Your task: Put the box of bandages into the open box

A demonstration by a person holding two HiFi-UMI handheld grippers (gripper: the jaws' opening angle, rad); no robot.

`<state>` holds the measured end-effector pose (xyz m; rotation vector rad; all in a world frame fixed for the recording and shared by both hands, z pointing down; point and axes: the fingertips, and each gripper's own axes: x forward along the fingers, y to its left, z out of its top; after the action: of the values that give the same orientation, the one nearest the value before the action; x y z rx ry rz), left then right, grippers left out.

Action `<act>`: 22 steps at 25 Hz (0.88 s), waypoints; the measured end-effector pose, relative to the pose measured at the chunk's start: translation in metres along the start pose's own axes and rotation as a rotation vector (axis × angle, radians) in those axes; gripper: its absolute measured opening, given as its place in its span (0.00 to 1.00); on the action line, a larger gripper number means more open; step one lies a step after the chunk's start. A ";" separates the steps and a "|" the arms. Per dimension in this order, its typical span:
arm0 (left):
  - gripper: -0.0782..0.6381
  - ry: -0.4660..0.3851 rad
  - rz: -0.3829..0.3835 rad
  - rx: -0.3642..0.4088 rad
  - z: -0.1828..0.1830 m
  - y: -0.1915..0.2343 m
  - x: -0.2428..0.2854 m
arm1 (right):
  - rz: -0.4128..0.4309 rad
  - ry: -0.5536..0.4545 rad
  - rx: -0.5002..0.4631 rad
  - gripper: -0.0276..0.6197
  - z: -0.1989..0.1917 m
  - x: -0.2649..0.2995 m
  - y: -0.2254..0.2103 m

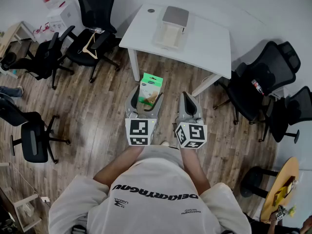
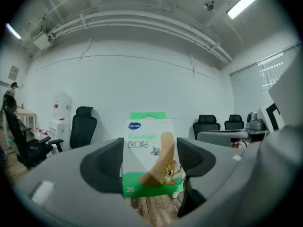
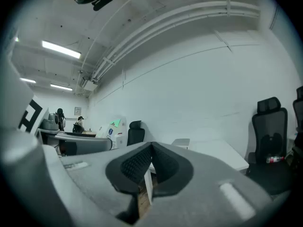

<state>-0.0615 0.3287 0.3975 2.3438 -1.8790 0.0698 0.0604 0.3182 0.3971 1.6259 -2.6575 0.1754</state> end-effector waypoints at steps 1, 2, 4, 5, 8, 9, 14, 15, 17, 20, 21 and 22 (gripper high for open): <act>0.61 -0.004 -0.007 -0.007 0.001 -0.002 -0.001 | -0.002 0.004 -0.002 0.04 -0.002 -0.001 0.001; 0.61 -0.008 -0.013 -0.013 0.001 -0.004 -0.002 | -0.004 0.007 -0.004 0.04 -0.003 -0.003 0.001; 0.61 -0.007 -0.019 -0.016 0.000 -0.004 -0.003 | -0.005 0.006 -0.007 0.04 -0.005 -0.003 0.002; 0.61 -0.004 -0.017 -0.011 -0.001 -0.003 -0.004 | -0.007 0.003 -0.008 0.04 -0.004 -0.003 0.002; 0.61 -0.001 -0.017 0.004 -0.004 0.001 -0.007 | -0.019 -0.001 -0.008 0.04 -0.003 -0.002 0.003; 0.61 -0.004 -0.021 0.004 -0.004 0.003 -0.009 | -0.023 -0.003 -0.008 0.04 -0.003 -0.003 0.005; 0.61 -0.010 -0.035 0.002 -0.007 0.005 -0.017 | -0.032 -0.007 0.001 0.04 -0.005 -0.012 0.016; 0.61 -0.008 -0.036 0.003 -0.008 0.005 -0.018 | -0.034 -0.007 -0.001 0.04 -0.006 -0.014 0.017; 0.61 -0.007 -0.039 0.001 -0.010 0.007 -0.018 | -0.038 -0.005 -0.004 0.04 -0.007 -0.012 0.020; 0.61 -0.002 -0.042 -0.012 -0.012 0.008 -0.016 | -0.035 0.002 0.000 0.04 -0.010 -0.004 0.022; 0.61 0.004 -0.047 -0.023 -0.013 0.007 -0.014 | -0.034 0.002 -0.002 0.04 -0.009 -0.002 0.021; 0.61 0.010 -0.052 -0.033 -0.014 0.006 -0.011 | -0.033 0.000 -0.006 0.04 -0.009 0.001 0.020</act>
<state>-0.0695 0.3399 0.4104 2.3649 -1.7991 0.0455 0.0420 0.3276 0.4041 1.6675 -2.6268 0.1668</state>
